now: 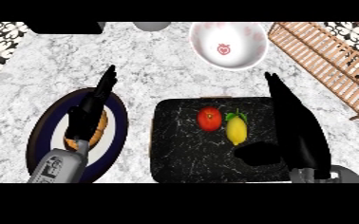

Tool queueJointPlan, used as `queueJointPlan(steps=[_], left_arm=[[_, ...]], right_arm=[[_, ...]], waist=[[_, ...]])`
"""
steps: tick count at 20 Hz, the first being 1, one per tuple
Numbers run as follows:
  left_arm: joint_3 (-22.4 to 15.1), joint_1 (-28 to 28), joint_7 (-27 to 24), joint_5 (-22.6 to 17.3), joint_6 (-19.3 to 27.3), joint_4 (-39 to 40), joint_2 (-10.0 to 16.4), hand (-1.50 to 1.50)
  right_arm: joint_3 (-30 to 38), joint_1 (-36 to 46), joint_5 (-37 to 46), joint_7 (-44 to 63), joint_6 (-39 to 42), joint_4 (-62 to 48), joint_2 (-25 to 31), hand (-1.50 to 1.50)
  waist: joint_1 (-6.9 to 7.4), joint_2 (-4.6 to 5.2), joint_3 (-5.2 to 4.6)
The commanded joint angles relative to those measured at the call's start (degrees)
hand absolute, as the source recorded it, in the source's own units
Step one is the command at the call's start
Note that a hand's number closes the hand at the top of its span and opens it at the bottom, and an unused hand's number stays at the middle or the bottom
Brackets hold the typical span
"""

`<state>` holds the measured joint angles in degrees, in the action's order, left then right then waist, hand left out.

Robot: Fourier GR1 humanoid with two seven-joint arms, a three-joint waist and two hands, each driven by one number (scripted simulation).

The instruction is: Pick the lemon from the tray and place it in the tiered shelf

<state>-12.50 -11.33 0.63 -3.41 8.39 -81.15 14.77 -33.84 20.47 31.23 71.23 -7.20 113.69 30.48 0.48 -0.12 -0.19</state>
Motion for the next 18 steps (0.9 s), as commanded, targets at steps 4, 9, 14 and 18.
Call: queueJointPlan(steps=[4, 9, 14, 18], left_arm=[[0.68, -0.15, -0.29, 0.57, 0.27, 1.41, -1.12, 0.00], [0.74, 0.14, -0.93, 1.07, 0.62, 1.08, -1.95, 0.00], [0.72, -0.49, -1.07, 2.56, 1.21, 2.79, -2.60, 0.00], [0.39, 0.05, -1.03, 2.52, 0.73, 1.21, -3.24, 0.00]], right_arm=[[-0.57, 1.37, 7.70, 11.83, 3.91, -3.86, -7.02, -1.50], [0.52, 3.63, 9.61, 13.79, 8.95, -5.66, -13.48, -1.50], [0.84, 0.28, 13.73, 11.66, 9.04, -6.32, -16.80, -1.50], [4.97, 1.27, 14.14, 8.30, 10.43, -11.42, -19.49, -1.50]], waist=[[-0.61, 0.02, 0.11], [-0.48, 0.03, 0.08], [-1.01, 0.05, 0.11], [-0.55, 0.10, 0.14]])
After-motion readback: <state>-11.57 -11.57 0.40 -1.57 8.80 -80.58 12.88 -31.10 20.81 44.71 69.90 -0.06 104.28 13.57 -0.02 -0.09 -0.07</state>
